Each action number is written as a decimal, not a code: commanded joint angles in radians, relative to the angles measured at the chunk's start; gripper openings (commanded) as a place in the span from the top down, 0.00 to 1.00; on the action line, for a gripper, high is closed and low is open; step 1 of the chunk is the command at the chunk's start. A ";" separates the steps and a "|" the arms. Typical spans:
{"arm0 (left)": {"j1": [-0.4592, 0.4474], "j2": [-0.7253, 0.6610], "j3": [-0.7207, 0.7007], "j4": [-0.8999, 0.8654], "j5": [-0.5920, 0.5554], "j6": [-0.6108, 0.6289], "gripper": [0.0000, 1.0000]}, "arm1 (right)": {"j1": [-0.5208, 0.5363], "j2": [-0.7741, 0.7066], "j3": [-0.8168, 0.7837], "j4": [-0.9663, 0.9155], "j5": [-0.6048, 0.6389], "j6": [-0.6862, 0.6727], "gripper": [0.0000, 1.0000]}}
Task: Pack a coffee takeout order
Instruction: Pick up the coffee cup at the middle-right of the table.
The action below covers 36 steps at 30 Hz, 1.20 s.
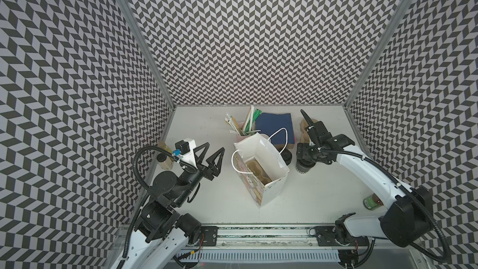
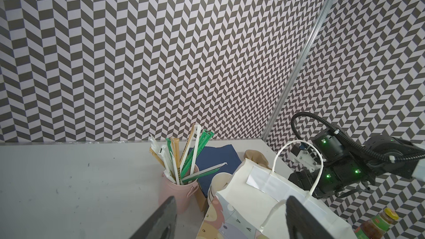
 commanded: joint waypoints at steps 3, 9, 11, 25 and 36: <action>-0.005 0.000 -0.011 -0.012 -0.023 0.009 0.24 | -0.006 -0.005 -0.006 0.036 0.065 -0.010 0.10; -0.005 0.003 -0.009 -0.011 -0.019 0.011 0.24 | -0.006 0.015 -0.008 0.041 0.034 -0.023 0.11; -0.004 0.001 -0.009 -0.012 -0.020 0.012 0.24 | -0.007 0.021 -0.003 0.035 0.038 -0.026 0.13; -0.005 -0.009 -0.011 -0.013 -0.021 0.015 0.24 | -0.006 0.018 -0.037 0.038 0.058 -0.022 0.19; -0.004 -0.013 -0.011 -0.013 -0.021 0.016 0.24 | -0.007 0.006 -0.069 0.062 0.020 -0.039 0.22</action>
